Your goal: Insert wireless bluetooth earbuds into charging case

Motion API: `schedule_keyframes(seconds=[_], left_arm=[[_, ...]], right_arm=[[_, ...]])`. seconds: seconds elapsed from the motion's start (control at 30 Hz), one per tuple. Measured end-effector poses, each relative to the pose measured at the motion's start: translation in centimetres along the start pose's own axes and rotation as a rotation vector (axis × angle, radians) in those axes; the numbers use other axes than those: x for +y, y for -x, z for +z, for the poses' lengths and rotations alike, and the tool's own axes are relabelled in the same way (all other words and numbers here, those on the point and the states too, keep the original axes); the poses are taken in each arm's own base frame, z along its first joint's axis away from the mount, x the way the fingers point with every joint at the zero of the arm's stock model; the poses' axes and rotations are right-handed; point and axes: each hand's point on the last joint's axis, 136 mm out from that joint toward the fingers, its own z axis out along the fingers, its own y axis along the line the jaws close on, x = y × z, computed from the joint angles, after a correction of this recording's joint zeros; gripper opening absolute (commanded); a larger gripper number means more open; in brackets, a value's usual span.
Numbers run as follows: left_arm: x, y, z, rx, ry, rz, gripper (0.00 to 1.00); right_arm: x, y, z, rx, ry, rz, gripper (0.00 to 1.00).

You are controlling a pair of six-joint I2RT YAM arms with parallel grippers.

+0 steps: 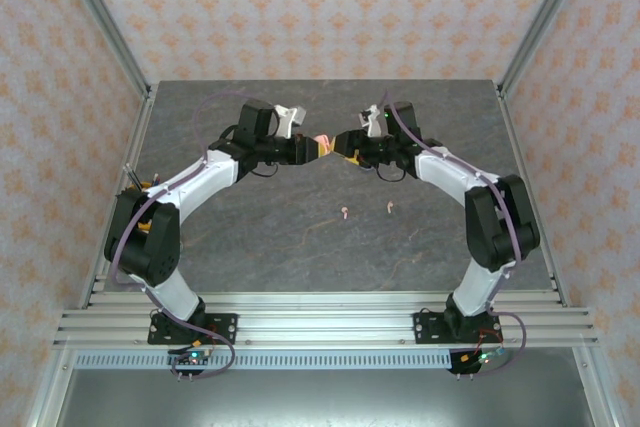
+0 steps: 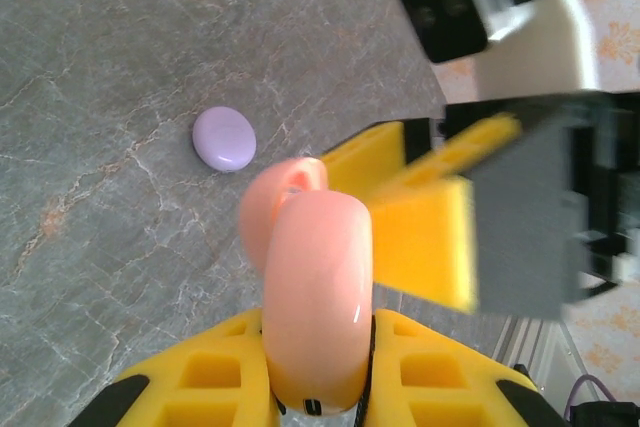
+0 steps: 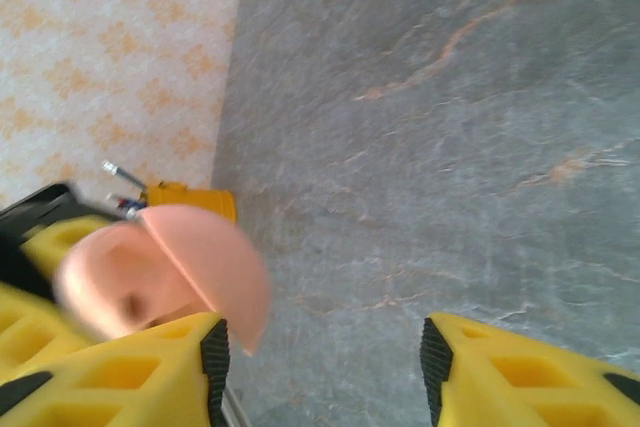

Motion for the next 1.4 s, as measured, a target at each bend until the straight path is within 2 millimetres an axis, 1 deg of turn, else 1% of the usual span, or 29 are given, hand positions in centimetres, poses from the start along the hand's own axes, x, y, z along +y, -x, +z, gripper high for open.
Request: schedule_keyframes(seconds=[0.13, 0.2, 0.27, 0.33, 0.4, 0.57, 0.67, 0.8, 0.93, 1.23, 1.4], left_arm=[[-0.7, 0.0, -0.2, 0.004, -0.022, 0.014, 0.04], [-1.1, 0.1, -0.6, -0.003, -0.029, 0.029, 0.04], [-1.6, 0.4, -0.9, -0.012, -0.038, 0.042, 0.04], [-2.0, 0.4, -1.2, -0.013, -0.049, 0.051, 0.04], [-2.2, 0.4, -1.2, -0.010, -0.057, 0.054, 0.04], [-2.8, 0.5, -1.3, -0.001, -0.083, 0.057, 0.04], [-3.6, 1.1, -1.5, -0.008, -0.102, 0.070, 0.04], [-4.5, 2.0, -1.8, -0.020, -0.122, 0.088, 0.04], [-4.8, 2.2, -1.8, -0.022, -0.134, 0.094, 0.04], [-3.8, 1.6, -0.8, 0.009, -0.131, 0.069, 0.04], [-3.7, 1.5, -0.6, 0.013, -0.131, 0.067, 0.04]], right_arm=[[-3.5, 1.2, 0.4, -0.034, -0.053, 0.096, 0.50], [-4.4, 1.7, 0.1, -0.052, -0.068, 0.126, 0.50], [-4.5, 2.1, -0.3, -0.065, -0.067, 0.133, 0.50], [-4.0, 2.3, -0.6, -0.071, -0.060, 0.125, 0.50], [-3.1, 2.2, -1.2, -0.073, -0.041, 0.107, 0.50], [0.8, 2.1, -3.2, -0.064, 0.062, 0.031, 0.49], [2.2, 1.9, -3.7, -0.047, 0.108, 0.006, 0.44], [2.8, 1.5, -3.8, -0.022, 0.140, 0.000, 0.41], [3.3, 1.2, -3.9, -0.004, 0.167, -0.005, 0.40], [3.8, 0.7, -3.8, 0.019, 0.189, -0.011, 0.38], [4.1, 0.8, -4.0, 0.014, 0.192, -0.017, 0.37]])
